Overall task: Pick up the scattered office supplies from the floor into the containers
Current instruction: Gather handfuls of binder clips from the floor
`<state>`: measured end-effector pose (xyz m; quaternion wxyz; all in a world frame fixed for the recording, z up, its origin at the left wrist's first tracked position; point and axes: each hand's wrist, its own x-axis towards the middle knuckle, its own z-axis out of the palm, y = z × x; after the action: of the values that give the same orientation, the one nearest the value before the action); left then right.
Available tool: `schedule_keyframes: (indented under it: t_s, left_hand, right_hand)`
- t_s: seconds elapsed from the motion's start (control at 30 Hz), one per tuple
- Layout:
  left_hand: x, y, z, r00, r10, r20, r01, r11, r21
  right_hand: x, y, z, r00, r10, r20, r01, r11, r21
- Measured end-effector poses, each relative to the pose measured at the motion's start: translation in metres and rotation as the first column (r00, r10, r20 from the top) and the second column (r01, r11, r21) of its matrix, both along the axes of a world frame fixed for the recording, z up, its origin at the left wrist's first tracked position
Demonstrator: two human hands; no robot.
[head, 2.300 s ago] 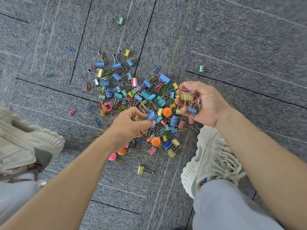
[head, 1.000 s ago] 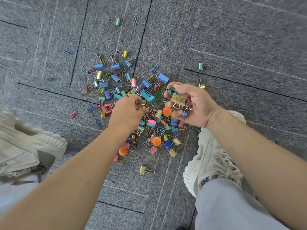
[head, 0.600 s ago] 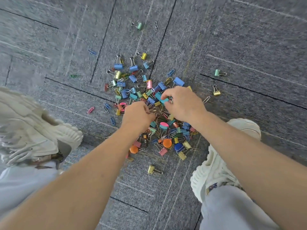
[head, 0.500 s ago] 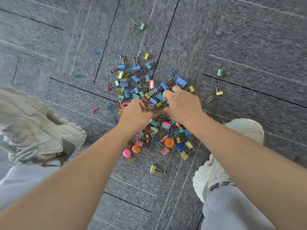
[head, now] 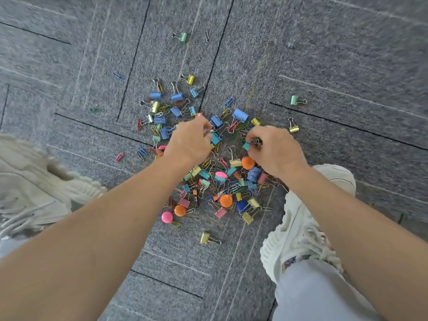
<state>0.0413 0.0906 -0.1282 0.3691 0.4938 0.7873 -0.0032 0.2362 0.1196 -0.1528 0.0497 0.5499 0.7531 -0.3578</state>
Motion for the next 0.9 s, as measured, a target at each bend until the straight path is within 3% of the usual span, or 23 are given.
schedule_keyframes:
  t_s: [0.13, 0.23, 0.37, 0.43, 0.5, 0.6, 0.67, 0.77, 0.9]
  left_hand:
    - [0.009, 0.002, -0.011, 0.987, -0.071, -0.141, 0.066, 0.997, -0.039]
    - [0.012, 0.006, -0.014, 0.984, -0.011, -0.18, -0.004, 0.997, -0.079]
    - [0.018, 0.009, -0.015, 0.975, -0.066, -0.214, 0.037, 0.99, -0.135]
    - [0.018, 0.007, -0.013, 0.985, -0.041, -0.17, 0.021, 0.993, -0.119]
    - [0.014, 0.004, -0.011, 0.996, 0.017, -0.092, -0.023, 0.998, -0.066]
    - [0.005, 0.002, -0.003, 0.983, 0.174, 0.053, -0.174, 0.985, -0.01]
    - [-0.002, 0.006, 0.001, 0.965, 0.233, 0.119, -0.234, 0.972, -0.006]
    - [-0.009, 0.017, 0.004, 0.963, 0.227, 0.145, -0.221, 0.974, -0.053]
    - [-0.012, 0.033, 0.003, 0.989, 0.095, 0.109, -0.101, 0.994, 0.051]
  right_hand:
    - [0.003, -0.002, 0.0, 0.993, 0.05, 0.106, -0.049, 0.999, -0.017]
    - [-0.004, -0.003, 0.0, 0.979, 0.095, 0.182, -0.102, 0.994, 0.032]
    - [-0.012, 0.0, 0.002, 0.964, 0.129, 0.231, -0.144, 0.989, 0.047]
    - [-0.012, 0.002, 0.002, 0.992, 0.034, 0.121, -0.04, 0.998, 0.047]
    - [-0.009, 0.006, 0.002, 0.982, -0.169, -0.083, 0.168, 0.986, -0.024]
    - [-0.007, 0.015, 0.008, 0.801, -0.488, -0.347, 0.405, 0.869, -0.285]
    - [-0.005, 0.023, 0.01, 0.736, -0.548, -0.397, 0.433, 0.832, -0.347]
    - [-0.003, 0.039, 0.007, 0.79, -0.471, -0.392, 0.397, 0.881, -0.258]
    - [-0.006, 0.059, 0.007, 0.951, -0.141, -0.277, 0.132, 0.99, -0.051]
